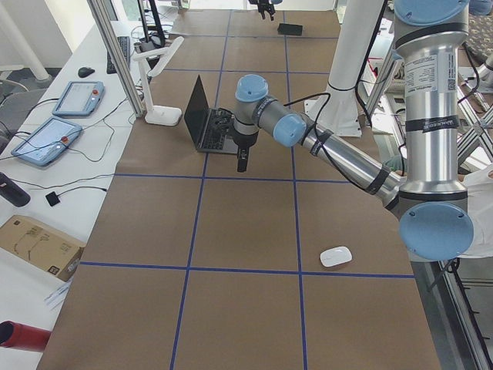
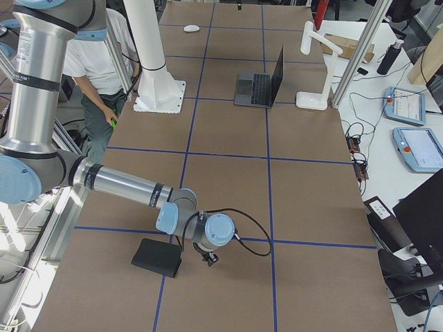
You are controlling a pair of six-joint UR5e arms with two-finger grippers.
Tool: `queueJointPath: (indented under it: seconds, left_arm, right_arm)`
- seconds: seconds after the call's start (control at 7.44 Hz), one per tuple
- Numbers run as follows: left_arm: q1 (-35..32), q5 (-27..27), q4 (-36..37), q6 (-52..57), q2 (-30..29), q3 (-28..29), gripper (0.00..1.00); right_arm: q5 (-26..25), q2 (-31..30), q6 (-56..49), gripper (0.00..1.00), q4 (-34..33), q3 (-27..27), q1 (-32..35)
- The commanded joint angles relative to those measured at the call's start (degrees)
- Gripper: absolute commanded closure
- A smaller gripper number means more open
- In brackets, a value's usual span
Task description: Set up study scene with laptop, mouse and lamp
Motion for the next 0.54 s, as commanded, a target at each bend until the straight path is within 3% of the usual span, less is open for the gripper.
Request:
queueJointPath:
  seconds: [0.0,0.13,0.4]
  left_arm:
    - [-1.90,-0.45,0.08,1.16,0.14,-0.34,0.00]
    - [-2.00,-0.45,0.08,0.72,-0.04,-0.34,0.00]
    - [-2.09,-0.45,0.08,0.63,-0.12,-0.78,0.00]
  right_arm:
    - [-1.44,8.37,-17.96,0.04,-21.92,-4.33,1.59]
    - [-0.85,10.76,-20.11,0.04,-22.78,-9.59,1.86]
    - [-1.01,10.26,-22.40,0.04,-23.22,-12.87,1.77]
